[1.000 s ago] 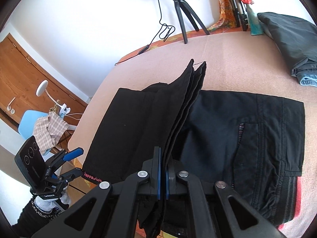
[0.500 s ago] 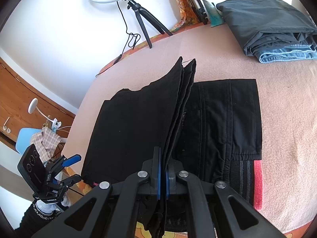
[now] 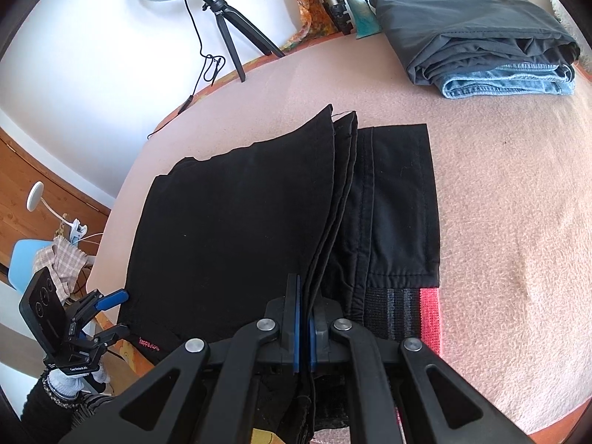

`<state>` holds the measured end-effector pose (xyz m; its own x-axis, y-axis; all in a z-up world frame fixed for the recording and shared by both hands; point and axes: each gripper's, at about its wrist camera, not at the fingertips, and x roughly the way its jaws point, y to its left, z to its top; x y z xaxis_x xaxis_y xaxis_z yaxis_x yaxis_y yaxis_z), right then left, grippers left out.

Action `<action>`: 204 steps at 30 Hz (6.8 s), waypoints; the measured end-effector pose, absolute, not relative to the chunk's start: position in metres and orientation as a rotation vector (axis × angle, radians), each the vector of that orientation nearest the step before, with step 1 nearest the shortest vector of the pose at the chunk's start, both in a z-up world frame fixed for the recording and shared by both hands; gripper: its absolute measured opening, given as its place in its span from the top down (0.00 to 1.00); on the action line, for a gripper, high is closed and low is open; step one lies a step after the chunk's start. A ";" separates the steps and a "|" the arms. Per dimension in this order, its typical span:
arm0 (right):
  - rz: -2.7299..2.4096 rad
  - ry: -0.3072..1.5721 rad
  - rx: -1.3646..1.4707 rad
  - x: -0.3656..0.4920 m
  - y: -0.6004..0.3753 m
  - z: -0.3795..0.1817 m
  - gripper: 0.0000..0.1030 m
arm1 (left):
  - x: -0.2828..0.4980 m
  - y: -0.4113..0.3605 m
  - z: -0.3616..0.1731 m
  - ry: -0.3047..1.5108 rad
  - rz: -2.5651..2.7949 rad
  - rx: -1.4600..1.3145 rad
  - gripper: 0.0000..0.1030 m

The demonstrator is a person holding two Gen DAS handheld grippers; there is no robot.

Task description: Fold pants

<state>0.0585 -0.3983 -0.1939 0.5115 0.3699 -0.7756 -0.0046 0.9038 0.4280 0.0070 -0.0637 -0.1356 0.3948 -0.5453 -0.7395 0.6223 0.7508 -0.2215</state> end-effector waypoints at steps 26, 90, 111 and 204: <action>0.442 0.830 0.077 0.082 -0.267 -0.106 0.73 | -0.006 -0.039 -0.132 0.898 -0.656 -0.107 0.37; 0.487 1.298 -0.025 0.177 -0.137 -0.187 0.96 | -0.018 -0.057 -0.143 0.871 -0.795 -0.226 0.36; 0.508 0.955 0.421 0.108 -0.267 -0.122 0.98 | 0.006 -0.057 -0.136 0.835 -0.732 -0.182 0.36; 0.503 1.051 0.820 0.057 -0.495 -0.232 0.40 | 0.076 -0.184 -0.167 1.136 -0.937 -0.478 0.29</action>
<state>0.0565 -0.4954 -0.2317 0.4286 0.7120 -0.5562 0.0131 0.6107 0.7918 0.0761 -0.1843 -0.1674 0.1157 -0.8264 -0.5511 0.3840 0.5489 -0.7425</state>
